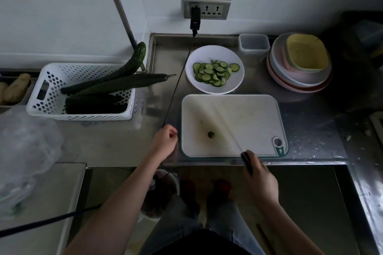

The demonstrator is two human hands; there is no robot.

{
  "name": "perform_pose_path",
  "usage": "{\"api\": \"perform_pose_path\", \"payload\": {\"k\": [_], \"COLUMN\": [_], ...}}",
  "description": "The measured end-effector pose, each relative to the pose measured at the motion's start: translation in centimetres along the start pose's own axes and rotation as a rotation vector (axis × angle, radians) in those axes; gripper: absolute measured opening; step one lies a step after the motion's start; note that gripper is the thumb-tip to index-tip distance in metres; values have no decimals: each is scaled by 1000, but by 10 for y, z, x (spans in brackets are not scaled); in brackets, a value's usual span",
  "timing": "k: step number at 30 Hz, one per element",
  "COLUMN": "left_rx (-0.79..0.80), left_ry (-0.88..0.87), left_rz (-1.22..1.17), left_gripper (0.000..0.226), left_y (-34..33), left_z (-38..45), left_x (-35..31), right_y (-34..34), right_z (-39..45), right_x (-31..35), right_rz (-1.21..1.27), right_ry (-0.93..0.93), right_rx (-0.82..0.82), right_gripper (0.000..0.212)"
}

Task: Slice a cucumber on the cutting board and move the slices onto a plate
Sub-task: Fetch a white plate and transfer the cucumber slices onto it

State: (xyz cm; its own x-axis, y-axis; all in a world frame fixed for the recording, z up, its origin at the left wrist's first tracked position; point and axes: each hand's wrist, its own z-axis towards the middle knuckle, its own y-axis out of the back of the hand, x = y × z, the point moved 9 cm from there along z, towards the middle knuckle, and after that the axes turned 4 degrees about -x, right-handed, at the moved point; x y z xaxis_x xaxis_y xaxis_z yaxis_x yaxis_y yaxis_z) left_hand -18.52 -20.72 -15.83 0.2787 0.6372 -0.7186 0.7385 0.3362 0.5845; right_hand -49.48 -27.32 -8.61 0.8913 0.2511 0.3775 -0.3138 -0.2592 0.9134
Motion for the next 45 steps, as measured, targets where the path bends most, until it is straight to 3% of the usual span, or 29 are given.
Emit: {"api": "perform_pose_path", "payload": {"k": [4,8,16,20,23,25,29,34,40,45], "left_rx": [-13,-11,19,4,-27,-36,-99,-149,-186,-208], "left_ry": [-11,-30,-47,-88,-99,-94,-87,-33,65,104], "left_rz": [19,42,29,14,-6,-3,28,98,175,266], "left_gripper": [13,8,26,37,40,39,34,29,26,37], "left_y": [0,-2,-9,-9,-5,-4,2,4,3,4], "left_z": [1,1,-1,-7,-10,-12,-16,-24,-28,-33], "left_x": [1,-2,0,1,-2,-6,-8,-13,-19,-20], "right_y": [26,10,-39,-6,27,39,38,22,7,14], "right_z": [-19,-40,-45,-24,8,33,63,72,76,82], "right_x": [-46,-42,15,-6,-44,-63,-77,-97,-107,-104], "right_rz": [147,108,123,254,229,153,247,244,221,75], "right_ry": [-320,-401,-220,-248,-319,-323,-255,-266,-246,-181], "right_rx": [-205,-98,116,2,-118,-132,-127,-61,34,-27], "right_gripper": [31,39,42,26,27,32,28,49,59,73]}}
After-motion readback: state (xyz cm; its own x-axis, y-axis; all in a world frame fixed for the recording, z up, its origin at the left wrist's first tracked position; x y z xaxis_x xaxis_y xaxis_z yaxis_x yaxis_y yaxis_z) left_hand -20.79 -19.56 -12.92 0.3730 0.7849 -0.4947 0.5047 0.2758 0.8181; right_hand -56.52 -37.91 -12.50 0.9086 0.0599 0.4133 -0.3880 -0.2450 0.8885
